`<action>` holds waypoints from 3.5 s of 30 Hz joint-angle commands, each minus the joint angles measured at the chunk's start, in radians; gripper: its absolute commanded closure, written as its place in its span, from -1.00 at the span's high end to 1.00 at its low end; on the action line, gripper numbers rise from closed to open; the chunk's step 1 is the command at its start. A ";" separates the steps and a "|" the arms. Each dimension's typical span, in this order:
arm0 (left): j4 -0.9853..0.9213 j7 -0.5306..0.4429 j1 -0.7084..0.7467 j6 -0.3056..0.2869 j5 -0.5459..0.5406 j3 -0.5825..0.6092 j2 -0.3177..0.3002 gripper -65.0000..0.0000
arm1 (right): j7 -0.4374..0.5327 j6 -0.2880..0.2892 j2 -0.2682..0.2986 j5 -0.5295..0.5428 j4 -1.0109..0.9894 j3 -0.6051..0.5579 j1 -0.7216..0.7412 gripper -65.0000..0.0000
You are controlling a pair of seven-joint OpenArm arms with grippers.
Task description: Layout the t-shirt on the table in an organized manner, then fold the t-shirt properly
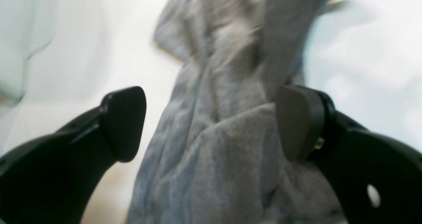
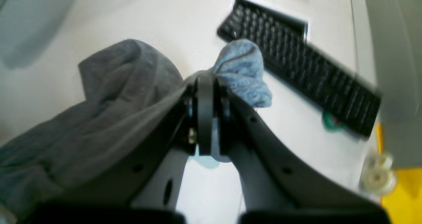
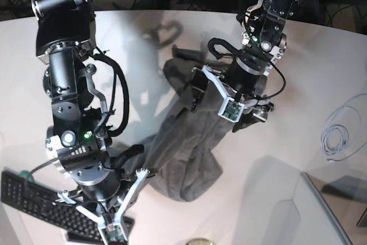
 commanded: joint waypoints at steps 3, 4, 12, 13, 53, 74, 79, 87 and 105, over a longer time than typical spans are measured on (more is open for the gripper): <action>0.016 -0.012 0.001 0.009 0.008 -0.020 -0.012 0.80 | 0.028 0.103 -0.010 -0.003 0.074 -0.012 -0.045 -1.00; 0.010 -0.012 0.001 0.011 0.008 -0.032 -0.018 0.80 | 0.029 0.146 -0.010 -0.002 0.090 -0.032 -0.065 -1.00; -0.049 -0.012 0.007 0.009 0.011 -0.184 -0.020 0.80 | 0.200 0.485 -0.001 -0.002 0.142 -0.052 -0.213 -1.00; -0.059 -0.012 0.007 0.009 0.011 -0.187 -0.021 0.80 | 0.207 0.545 -0.001 -0.002 0.142 -0.049 -0.226 -1.00; -0.185 -0.017 0.082 -0.247 0.004 -0.649 0.019 0.80 | 0.025 0.526 -0.064 0.379 -0.151 0.416 -0.251 0.41; -0.185 -0.022 0.117 -0.304 0.004 -0.676 0.060 0.80 | 0.316 0.321 0.018 0.385 -0.926 0.241 0.096 -0.84; -0.152 -0.015 0.149 -0.343 0.010 -0.561 0.062 0.80 | 0.304 0.321 0.021 0.385 -0.839 0.243 0.113 -0.99; -0.156 -0.012 0.091 -0.347 0.011 -0.188 0.111 0.80 | 0.028 0.321 0.024 0.385 -0.453 0.240 0.106 -0.99; -1.072 -0.190 -0.633 -0.135 0.004 -0.009 0.259 0.80 | -0.215 0.624 0.021 0.385 0.130 0.240 -0.185 -1.00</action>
